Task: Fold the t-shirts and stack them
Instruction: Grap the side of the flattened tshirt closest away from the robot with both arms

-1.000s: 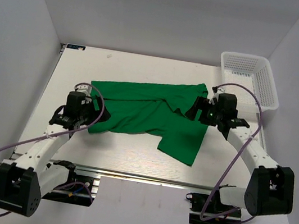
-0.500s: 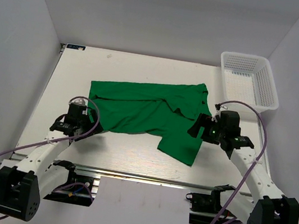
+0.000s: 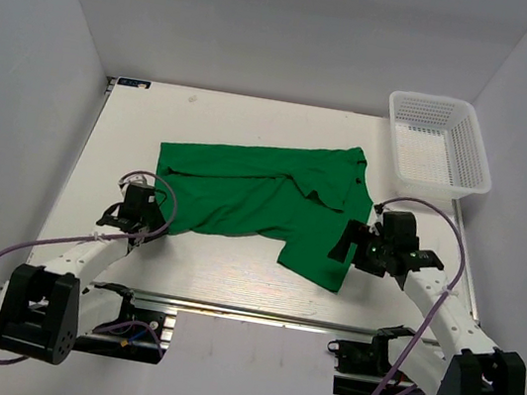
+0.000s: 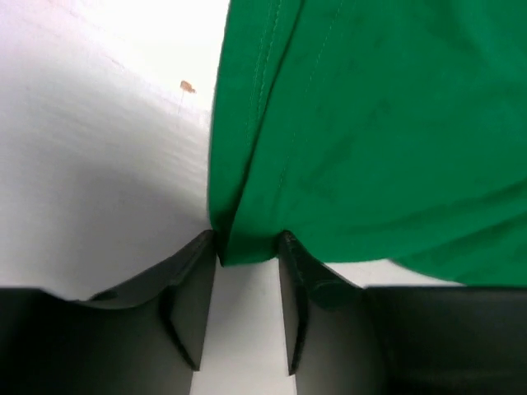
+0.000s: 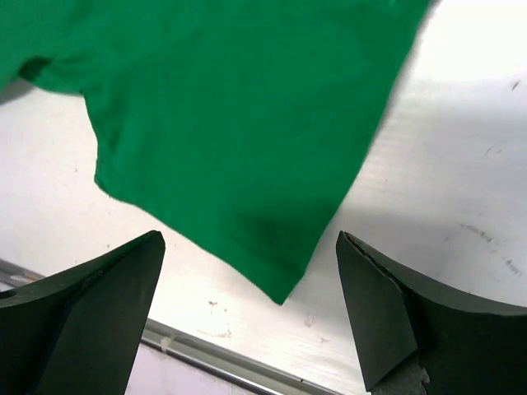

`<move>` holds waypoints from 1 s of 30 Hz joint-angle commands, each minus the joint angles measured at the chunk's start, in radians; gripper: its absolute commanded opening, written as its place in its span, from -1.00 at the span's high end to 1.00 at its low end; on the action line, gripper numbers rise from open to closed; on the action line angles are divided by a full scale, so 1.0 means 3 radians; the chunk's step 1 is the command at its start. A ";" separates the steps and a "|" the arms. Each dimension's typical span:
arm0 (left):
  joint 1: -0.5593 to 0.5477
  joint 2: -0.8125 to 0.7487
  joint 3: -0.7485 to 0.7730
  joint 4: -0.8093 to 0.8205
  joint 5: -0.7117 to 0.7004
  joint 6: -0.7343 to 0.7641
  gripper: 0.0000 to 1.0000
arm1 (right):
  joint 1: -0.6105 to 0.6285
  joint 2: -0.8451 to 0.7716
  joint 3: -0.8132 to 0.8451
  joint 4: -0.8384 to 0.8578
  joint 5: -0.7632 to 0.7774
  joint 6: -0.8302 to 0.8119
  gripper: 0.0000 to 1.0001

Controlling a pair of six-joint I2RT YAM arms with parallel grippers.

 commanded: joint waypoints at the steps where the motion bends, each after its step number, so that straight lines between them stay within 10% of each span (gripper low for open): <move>1: 0.0016 0.0114 0.0019 0.0151 -0.0022 0.0041 0.21 | 0.0046 -0.0113 -0.0089 -0.0078 -0.0168 0.0126 -0.81; 7: 0.0016 0.0007 0.0131 0.0090 0.0085 0.0041 1.00 | 0.0179 -0.0031 -0.0294 -0.0170 -0.0220 0.0269 -0.81; 21: 0.0016 -0.0341 0.0259 -0.0227 0.0213 0.0041 1.00 | 0.0399 0.0429 -0.0355 0.0100 0.0097 0.0607 -0.62; 28: 0.0016 -0.0341 0.0326 -0.0298 0.0213 -0.0031 1.00 | 0.0378 0.0439 -0.0264 0.0101 0.0086 0.0786 1.00; 30: 0.0016 -0.0341 0.0362 -0.0370 0.0158 -0.0097 1.00 | 0.0363 0.0378 -0.0212 -0.0170 0.0219 0.0857 1.00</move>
